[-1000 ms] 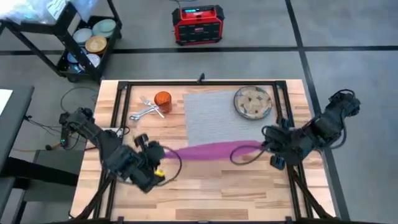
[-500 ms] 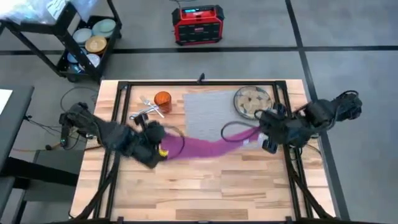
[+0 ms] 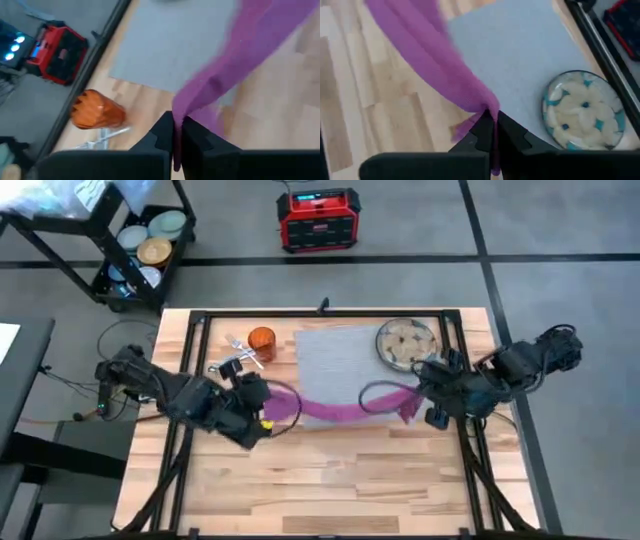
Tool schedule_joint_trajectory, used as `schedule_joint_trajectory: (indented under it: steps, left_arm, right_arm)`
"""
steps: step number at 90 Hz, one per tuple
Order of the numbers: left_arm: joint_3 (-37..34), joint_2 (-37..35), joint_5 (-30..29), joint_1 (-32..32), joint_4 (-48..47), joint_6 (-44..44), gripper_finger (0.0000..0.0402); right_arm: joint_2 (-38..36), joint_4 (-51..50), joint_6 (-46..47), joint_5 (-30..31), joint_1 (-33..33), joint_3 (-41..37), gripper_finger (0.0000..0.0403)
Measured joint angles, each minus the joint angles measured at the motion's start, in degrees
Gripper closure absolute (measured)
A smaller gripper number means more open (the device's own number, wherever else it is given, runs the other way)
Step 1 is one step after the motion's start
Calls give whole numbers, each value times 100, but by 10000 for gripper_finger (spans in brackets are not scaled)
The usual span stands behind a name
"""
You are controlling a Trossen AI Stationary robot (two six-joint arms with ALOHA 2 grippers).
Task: Set table place
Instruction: Fold the purple napkin
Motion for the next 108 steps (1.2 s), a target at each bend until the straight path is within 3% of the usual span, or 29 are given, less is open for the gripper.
schedule_joint_trajectory:
  steps: [9,19,34,49,59,67,92,101,108]
  left_arm:
    - [0,0,193,131,-1,59,401]
    - [2,15,340,-148,145,-256,401]
    - [4,22,99,-607,308,-630,401]
    - [-37,-84,-101,-192,12,-224,401]
    - [22,-201,-63,257,1,83,401]
    - [17,-264,126,316,42,24,401]
    - [31,-149,319,-794,1022,-827,401]
    - [50,-166,144,-914,1055,-842,401]
    - [52,-201,19,-802,401,-966,401]
  right_arm:
    - [-56,243,-55,-223,-92,0,403]
    - [-37,399,89,-323,251,0,403]
    - [30,295,252,-114,634,0,403]
    - [-18,31,-101,24,92,0,403]
    - [-103,132,-356,-294,-353,-2,403]
    - [-99,291,-364,-511,-353,-2,403]
    - [162,708,131,-571,730,-2,403]
    - [206,564,95,-588,729,-2,403]
    - [203,367,-113,-584,450,-2,403]
